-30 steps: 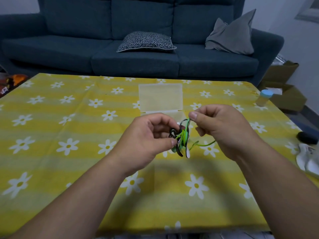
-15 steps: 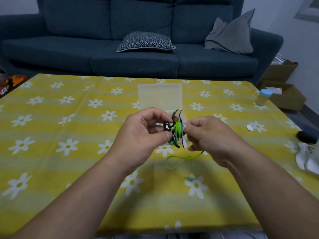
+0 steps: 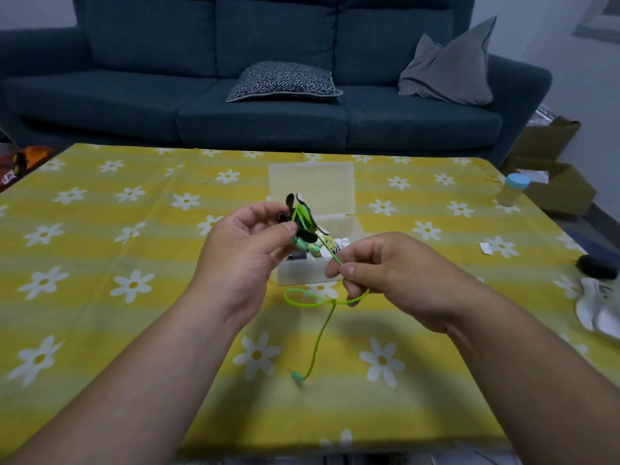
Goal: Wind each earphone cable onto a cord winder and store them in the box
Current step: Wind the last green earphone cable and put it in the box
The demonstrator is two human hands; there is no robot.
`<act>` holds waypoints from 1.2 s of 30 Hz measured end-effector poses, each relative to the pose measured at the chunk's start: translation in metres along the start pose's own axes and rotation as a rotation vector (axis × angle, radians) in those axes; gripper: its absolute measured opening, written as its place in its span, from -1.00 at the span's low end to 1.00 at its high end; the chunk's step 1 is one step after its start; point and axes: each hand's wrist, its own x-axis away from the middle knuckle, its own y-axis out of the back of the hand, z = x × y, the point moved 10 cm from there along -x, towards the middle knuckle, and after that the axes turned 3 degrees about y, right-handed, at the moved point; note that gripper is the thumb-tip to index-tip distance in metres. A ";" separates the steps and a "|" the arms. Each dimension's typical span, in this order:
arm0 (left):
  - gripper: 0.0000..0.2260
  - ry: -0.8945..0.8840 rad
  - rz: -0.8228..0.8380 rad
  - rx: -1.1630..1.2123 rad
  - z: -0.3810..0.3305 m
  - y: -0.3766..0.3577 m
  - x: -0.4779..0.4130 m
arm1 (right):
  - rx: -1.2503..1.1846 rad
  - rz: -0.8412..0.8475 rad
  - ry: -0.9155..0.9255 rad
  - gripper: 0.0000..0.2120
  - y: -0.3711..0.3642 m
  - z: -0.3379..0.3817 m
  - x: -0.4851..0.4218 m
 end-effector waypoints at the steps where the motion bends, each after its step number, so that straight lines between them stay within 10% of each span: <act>1: -0.83 -0.011 -0.001 -0.020 -0.001 0.000 0.000 | -0.032 0.021 -0.029 -0.80 0.000 -0.002 0.001; 18: -0.74 -0.524 0.084 -1.027 -0.030 -0.039 0.029 | -0.102 0.076 0.051 -0.84 0.001 0.022 0.008; 36: -0.74 -0.150 0.464 -0.757 0.010 -0.052 0.026 | 0.019 -0.277 0.098 -0.89 0.057 0.019 0.007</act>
